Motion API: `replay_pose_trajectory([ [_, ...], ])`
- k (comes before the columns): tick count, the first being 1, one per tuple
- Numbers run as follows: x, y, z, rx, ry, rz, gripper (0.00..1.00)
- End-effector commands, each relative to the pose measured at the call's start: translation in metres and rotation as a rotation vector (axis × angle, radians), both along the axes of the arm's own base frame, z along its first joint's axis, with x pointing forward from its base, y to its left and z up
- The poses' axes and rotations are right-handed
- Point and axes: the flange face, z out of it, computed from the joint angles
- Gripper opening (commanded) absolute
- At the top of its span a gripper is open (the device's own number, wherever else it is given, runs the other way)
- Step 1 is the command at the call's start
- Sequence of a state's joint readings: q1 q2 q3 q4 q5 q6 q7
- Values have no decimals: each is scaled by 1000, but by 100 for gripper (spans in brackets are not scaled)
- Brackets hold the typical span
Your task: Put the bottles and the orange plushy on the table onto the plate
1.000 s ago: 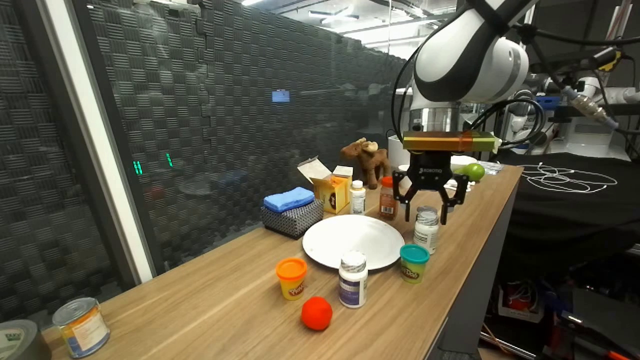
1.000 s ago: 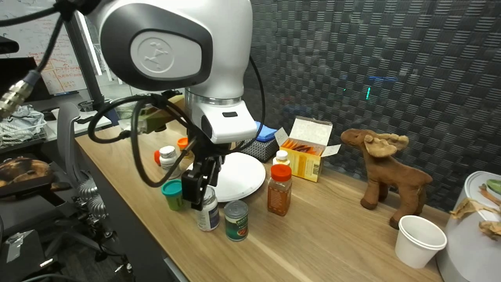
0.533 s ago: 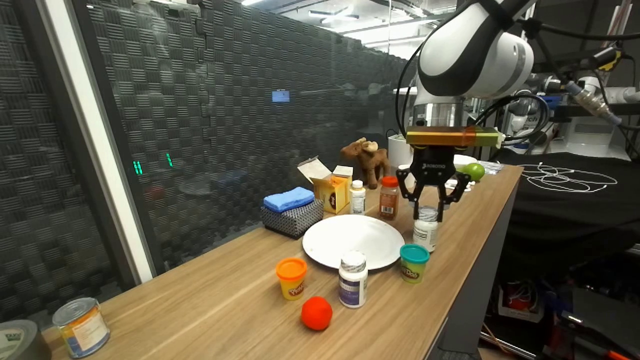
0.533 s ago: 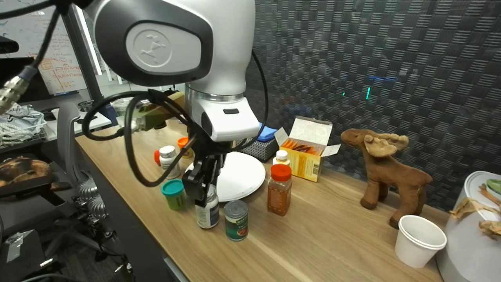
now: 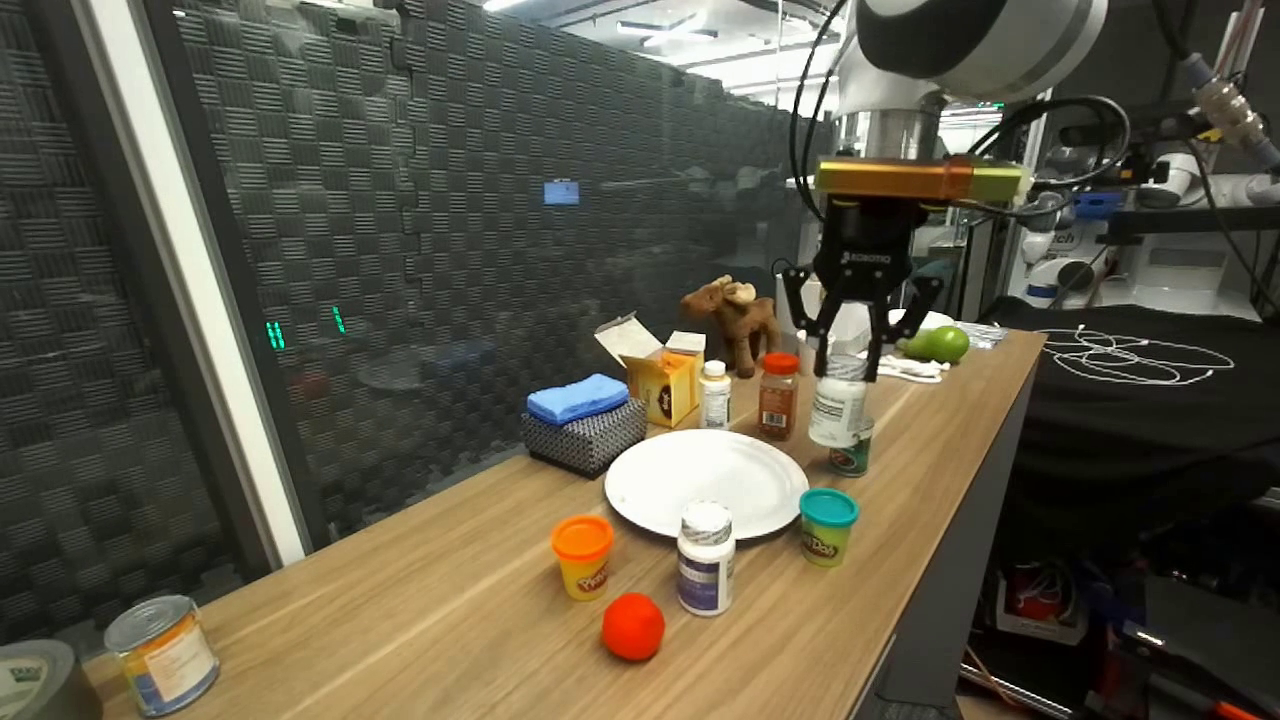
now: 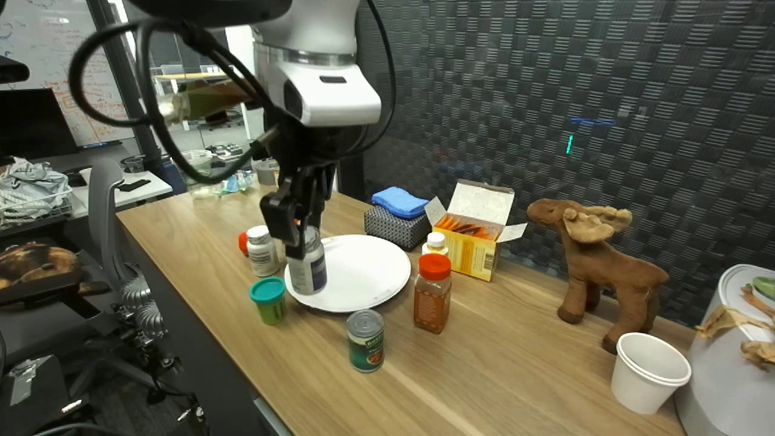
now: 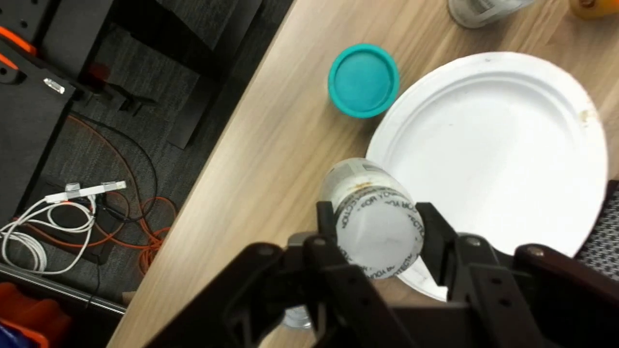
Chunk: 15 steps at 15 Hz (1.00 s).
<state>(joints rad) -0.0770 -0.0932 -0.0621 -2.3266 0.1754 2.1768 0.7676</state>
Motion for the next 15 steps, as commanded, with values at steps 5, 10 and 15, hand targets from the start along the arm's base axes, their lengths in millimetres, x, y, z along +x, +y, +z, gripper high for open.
replay_pose_trajectory([
  [5,67,81,54,21,-64,91,20],
  [10,111,101,32,18,-44,112,20],
  [15,149,93,-10,0,-13,53,20],
])
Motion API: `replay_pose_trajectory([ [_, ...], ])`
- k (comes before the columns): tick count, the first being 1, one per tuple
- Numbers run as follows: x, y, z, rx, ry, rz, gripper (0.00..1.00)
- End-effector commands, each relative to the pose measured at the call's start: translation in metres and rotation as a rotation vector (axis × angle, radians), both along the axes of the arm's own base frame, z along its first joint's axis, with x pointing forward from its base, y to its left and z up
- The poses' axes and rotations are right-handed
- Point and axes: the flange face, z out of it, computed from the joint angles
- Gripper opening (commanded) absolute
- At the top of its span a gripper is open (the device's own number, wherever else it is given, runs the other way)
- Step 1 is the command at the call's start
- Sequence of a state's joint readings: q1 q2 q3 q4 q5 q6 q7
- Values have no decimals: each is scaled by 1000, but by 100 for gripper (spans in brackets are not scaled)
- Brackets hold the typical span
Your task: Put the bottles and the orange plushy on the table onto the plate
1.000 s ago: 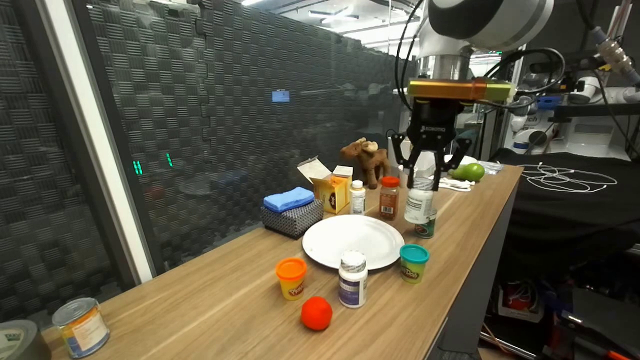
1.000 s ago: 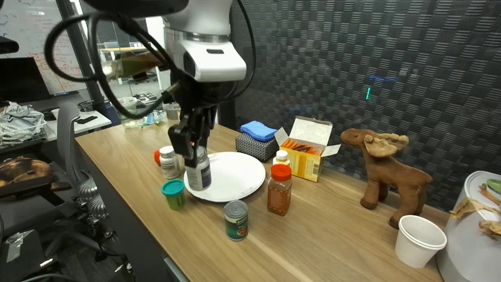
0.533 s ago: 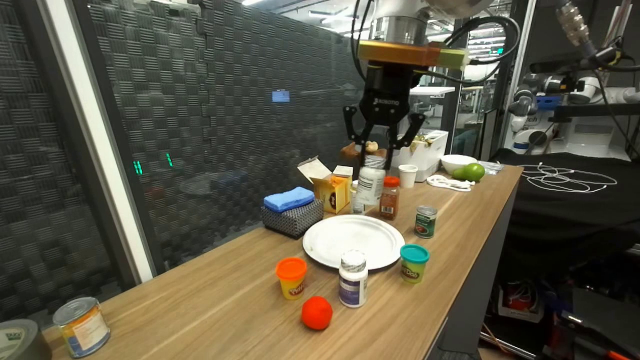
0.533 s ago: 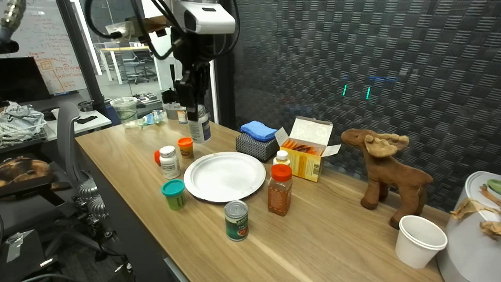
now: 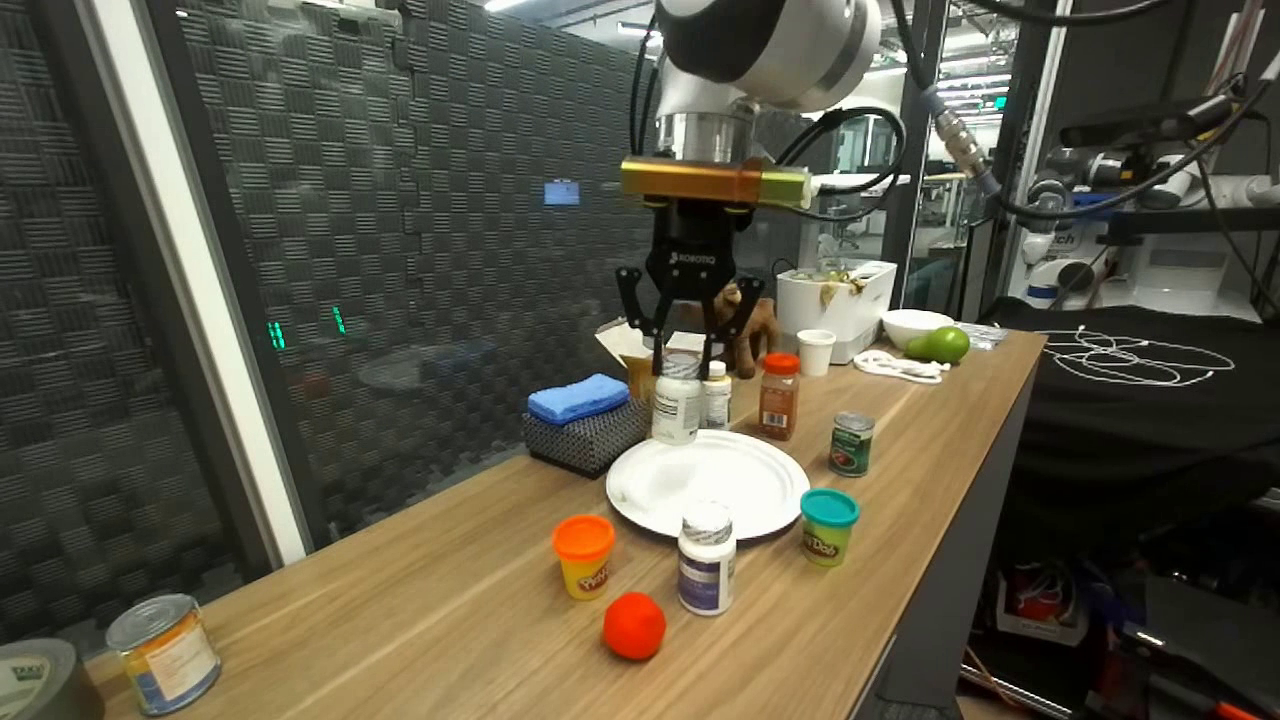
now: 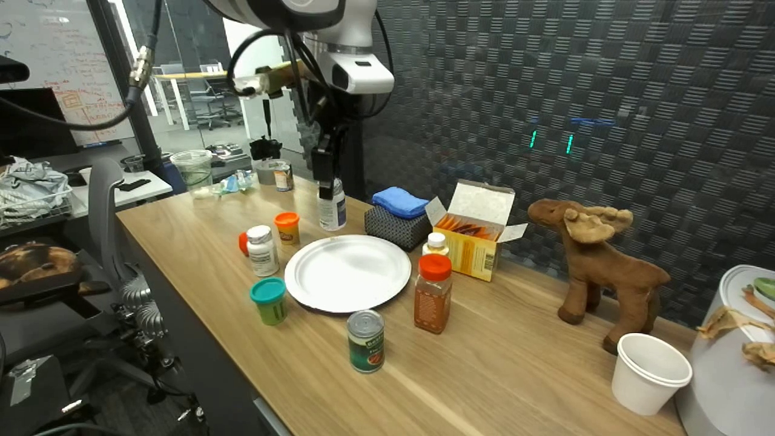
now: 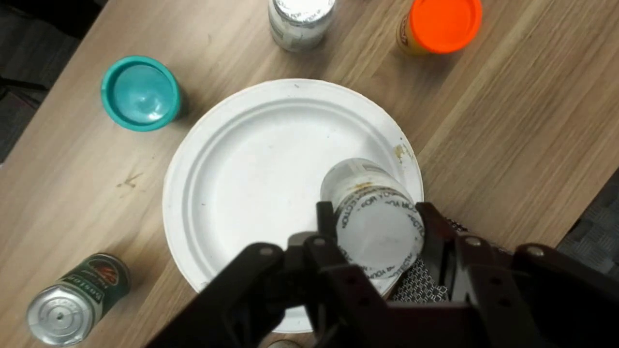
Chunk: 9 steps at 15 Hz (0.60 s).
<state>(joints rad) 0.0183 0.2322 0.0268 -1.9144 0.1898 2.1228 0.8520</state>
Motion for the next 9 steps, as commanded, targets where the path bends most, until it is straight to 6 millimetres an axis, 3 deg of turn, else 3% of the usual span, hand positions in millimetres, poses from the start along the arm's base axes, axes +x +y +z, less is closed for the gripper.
replay_pose_trajectory([
  [1,34,-7,-19,-17,16,-58,20],
  [9,57,-34,-72,-35,70,-124,20],
])
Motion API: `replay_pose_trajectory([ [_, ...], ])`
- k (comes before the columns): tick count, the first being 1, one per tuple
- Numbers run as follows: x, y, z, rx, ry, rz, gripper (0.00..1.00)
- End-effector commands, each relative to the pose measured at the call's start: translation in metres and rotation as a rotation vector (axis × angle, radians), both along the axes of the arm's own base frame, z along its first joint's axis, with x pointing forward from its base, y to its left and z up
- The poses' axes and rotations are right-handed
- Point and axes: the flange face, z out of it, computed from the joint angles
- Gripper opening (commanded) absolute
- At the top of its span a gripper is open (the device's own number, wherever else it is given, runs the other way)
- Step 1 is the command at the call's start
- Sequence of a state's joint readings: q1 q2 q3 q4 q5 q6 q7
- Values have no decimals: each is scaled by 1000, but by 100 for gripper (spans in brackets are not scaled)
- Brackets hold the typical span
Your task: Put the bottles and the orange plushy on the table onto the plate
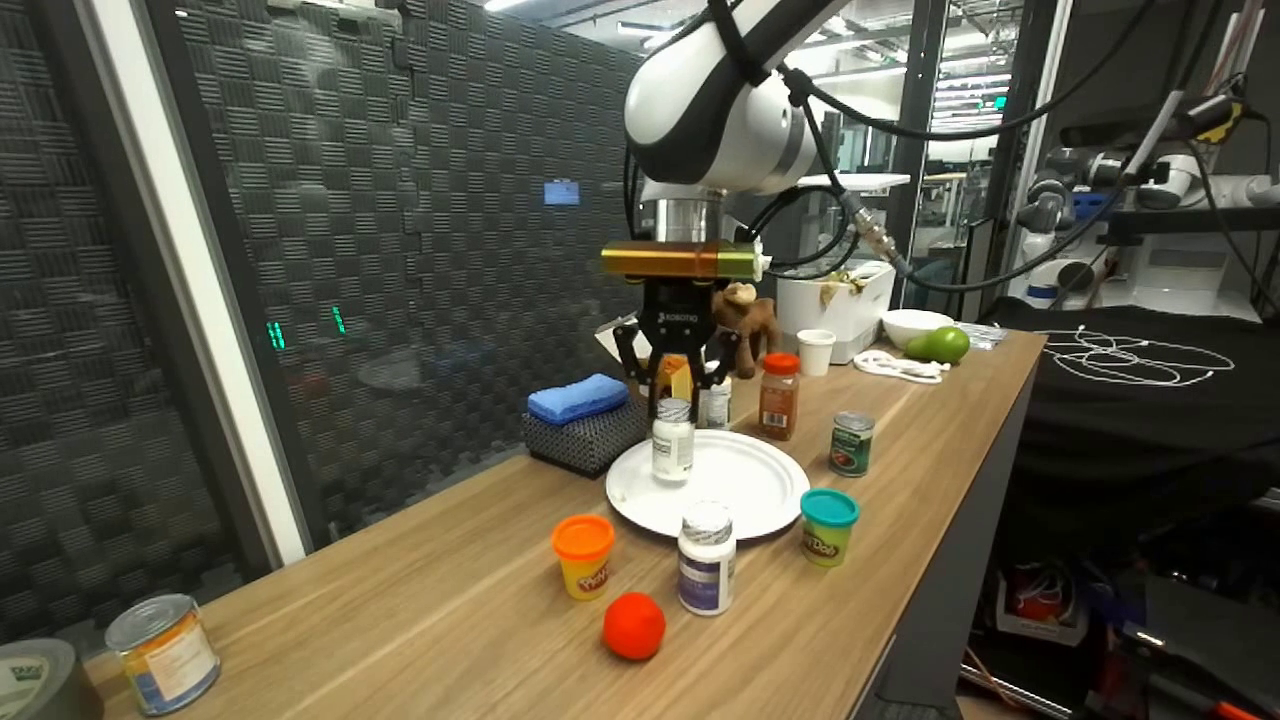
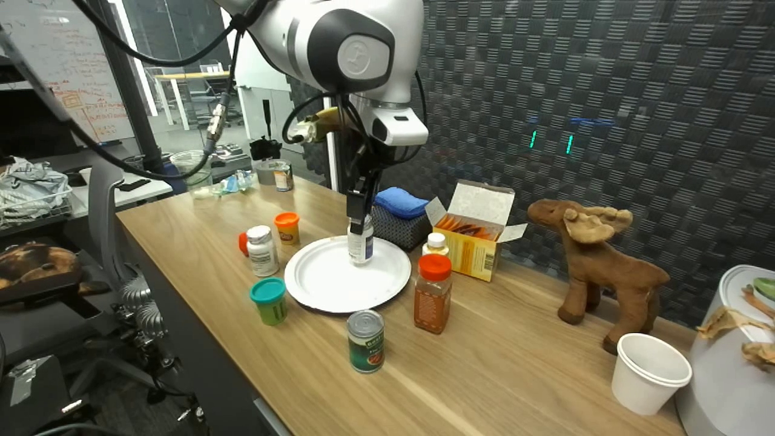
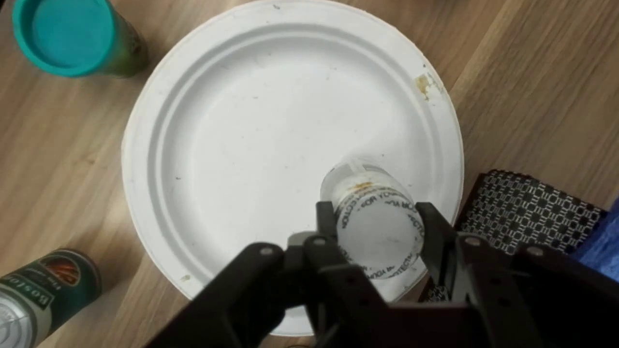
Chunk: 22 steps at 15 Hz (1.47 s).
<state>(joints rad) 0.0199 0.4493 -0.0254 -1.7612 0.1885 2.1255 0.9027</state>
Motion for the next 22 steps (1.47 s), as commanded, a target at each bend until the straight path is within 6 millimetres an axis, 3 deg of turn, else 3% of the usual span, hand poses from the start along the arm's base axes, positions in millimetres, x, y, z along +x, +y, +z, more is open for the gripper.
replay_pose_trajectory([
  [1,15,-8,-8,-14,8,-30,20],
  [3,16,-13,-11,-12,9,-38,20],
  [4,15,-16,-9,-11,11,-37,70],
  [5,11,-18,-6,-5,6,-32,70],
  [9,-25,-16,11,-9,-44,6,99],
  [15,-102,-3,17,-110,-92,175,100],
  [22,-200,21,-12,-230,-153,376,100],
])
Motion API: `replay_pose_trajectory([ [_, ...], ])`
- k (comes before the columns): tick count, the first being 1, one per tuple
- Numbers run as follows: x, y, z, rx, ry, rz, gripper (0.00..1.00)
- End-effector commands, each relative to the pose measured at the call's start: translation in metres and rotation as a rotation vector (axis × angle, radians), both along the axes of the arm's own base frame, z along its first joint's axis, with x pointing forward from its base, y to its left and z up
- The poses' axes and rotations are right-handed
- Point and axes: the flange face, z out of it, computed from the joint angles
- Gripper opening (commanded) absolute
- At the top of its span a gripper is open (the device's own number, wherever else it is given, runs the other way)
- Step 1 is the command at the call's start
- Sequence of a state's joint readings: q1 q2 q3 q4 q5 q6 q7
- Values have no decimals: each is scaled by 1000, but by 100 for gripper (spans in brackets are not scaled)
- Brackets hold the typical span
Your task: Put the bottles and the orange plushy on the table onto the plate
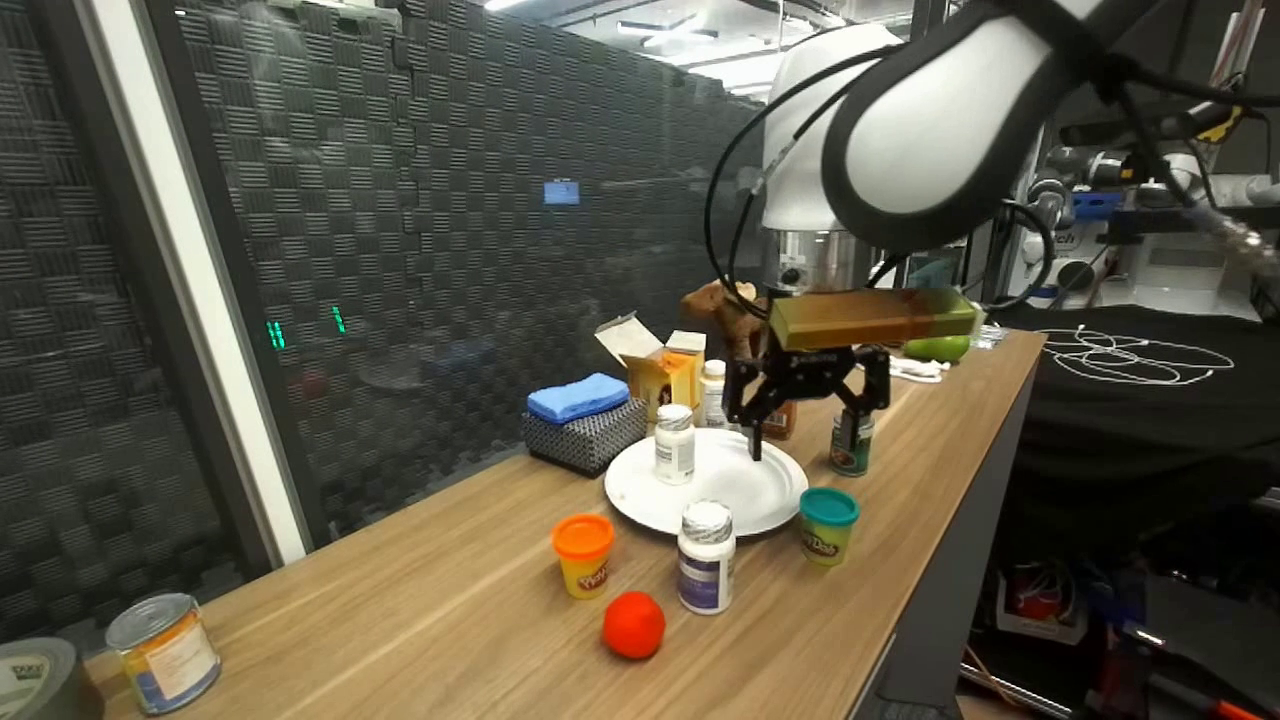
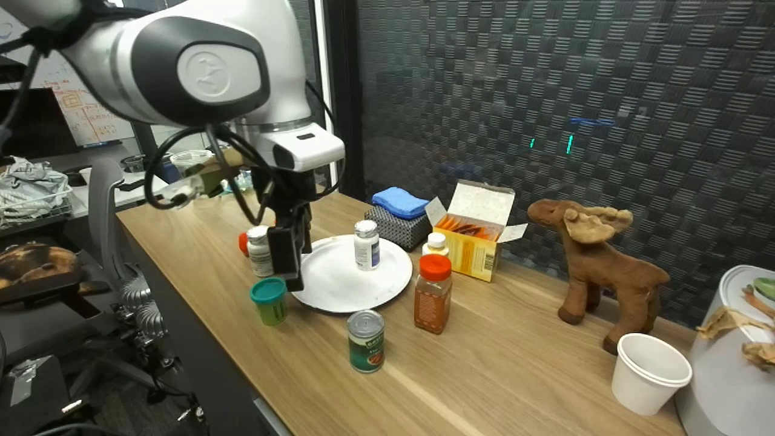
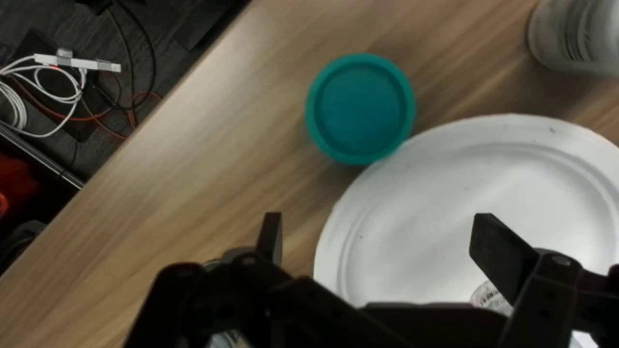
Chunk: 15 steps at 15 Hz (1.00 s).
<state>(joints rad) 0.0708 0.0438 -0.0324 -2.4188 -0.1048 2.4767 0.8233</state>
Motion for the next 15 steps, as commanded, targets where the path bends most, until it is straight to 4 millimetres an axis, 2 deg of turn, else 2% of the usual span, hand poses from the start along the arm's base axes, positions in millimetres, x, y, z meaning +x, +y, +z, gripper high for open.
replay_pose_trajectory([
  [1,-52,11,-2,-27,-45,86,100],
  [4,-75,19,-7,-18,-26,139,100],
  [7,-86,28,-7,-8,-27,190,100],
  [11,-85,37,0,3,-67,239,100],
  [15,-76,42,3,19,-81,280,100],
])
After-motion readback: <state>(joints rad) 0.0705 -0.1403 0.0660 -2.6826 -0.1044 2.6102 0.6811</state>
